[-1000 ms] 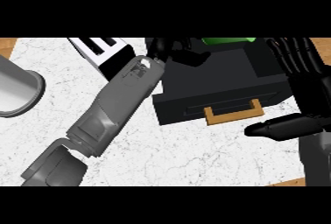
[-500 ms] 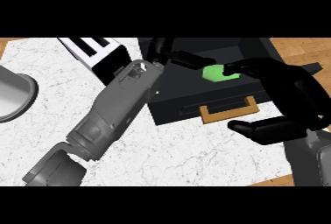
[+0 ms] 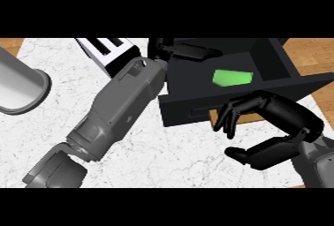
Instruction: Pick up the cup, place it into the drawer and close the drawer
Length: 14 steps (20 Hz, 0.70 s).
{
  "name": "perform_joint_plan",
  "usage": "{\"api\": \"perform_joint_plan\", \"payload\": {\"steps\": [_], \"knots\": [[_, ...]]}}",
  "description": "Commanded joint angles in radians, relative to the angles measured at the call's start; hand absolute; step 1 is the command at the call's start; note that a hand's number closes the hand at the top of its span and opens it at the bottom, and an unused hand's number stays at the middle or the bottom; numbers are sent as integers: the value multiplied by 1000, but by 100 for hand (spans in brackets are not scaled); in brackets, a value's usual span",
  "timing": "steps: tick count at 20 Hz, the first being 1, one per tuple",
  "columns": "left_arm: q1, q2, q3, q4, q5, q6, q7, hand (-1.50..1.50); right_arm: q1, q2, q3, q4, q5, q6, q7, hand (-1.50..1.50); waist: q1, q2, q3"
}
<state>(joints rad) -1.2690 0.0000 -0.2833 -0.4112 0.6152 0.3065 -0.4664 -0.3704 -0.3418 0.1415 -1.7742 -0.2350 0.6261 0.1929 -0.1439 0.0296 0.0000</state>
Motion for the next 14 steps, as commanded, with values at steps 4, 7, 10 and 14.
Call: {"api": "perform_joint_plan", "payload": {"steps": [4, 7, 10, 14], "knots": [[28, 0, 34, 36, 46, -22, -49, -150, 82, -92, 66, -50, 353, -32, -65, -150, 80, -14, 1], [64, 0, 28, 6, 68, -25, -81, -150, 147, -23, 148, 47, 512, -145, -120, -150, 109, -18, 1], [72, 10, 57, 13, 54, -65, -87, -150, 111, -63, 136, 217, 581, -160, -222, -150, 140, -19, 1], [136, 18, 52, -62, 55, -73, -100, -150, 32, -2, 223, 453, 689, -213, -273, -150, 187, -23, 1]]}}
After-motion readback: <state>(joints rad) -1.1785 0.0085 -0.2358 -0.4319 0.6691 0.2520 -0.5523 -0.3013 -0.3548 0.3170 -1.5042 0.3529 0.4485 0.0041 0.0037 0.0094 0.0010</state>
